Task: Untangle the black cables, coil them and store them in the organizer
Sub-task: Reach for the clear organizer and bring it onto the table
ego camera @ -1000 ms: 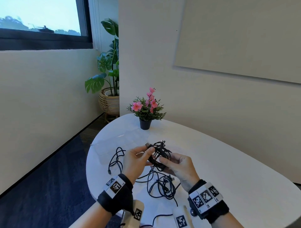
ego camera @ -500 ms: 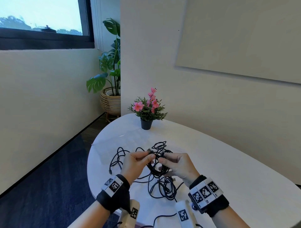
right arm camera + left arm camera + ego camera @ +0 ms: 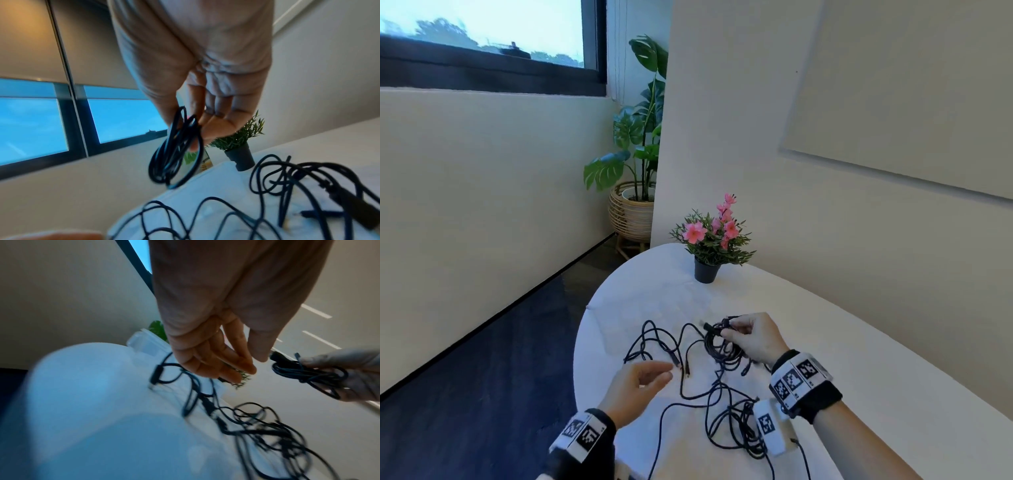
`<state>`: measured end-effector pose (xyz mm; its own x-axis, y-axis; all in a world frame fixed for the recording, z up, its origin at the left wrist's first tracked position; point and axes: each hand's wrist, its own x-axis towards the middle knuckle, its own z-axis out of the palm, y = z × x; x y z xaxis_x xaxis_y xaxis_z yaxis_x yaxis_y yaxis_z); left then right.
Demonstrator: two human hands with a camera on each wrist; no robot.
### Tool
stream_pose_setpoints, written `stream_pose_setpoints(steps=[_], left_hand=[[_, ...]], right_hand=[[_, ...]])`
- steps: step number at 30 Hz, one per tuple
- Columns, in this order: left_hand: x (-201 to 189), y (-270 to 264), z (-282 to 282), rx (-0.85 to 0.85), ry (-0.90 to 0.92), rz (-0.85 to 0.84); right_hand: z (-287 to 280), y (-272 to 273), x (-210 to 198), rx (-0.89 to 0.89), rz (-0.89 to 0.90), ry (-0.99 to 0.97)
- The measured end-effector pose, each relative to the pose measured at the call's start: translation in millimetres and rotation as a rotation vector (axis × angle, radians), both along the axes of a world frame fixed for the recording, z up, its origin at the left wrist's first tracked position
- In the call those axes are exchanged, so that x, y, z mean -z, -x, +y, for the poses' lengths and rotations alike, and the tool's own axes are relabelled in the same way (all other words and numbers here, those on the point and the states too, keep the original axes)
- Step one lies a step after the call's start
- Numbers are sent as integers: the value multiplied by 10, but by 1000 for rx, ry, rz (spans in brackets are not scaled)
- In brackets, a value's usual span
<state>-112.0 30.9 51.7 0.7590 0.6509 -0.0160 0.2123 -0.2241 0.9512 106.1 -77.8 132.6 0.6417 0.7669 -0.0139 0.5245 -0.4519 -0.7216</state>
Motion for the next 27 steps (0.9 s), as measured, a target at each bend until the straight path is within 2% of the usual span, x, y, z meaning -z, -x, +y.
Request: stream_pose_setpoints(steps=[5,8,12,16,18,23,27], left_hand=[[333,332,317,-348,-84,30],[467,511,458,-444,-83,89],[530,589,588,-392,-72,197],[518,524,669,-289,-122,331],[501,505,727,-255,-135,374],[514,474,777,-262,-162,452],[507,401,771,-349,-106,463]], right_hand=[[258,-183,168,90,-130,-34],[334,-281,147,108,-124,-18],[513,-457,-104,93,-145,-37],[957,-597,-408,129,-175,-87],[1210,-609,-464,114,-231,-25],[1596,-522,-82,-17,-339,312],[1735,-525,127,45,-369,256]])
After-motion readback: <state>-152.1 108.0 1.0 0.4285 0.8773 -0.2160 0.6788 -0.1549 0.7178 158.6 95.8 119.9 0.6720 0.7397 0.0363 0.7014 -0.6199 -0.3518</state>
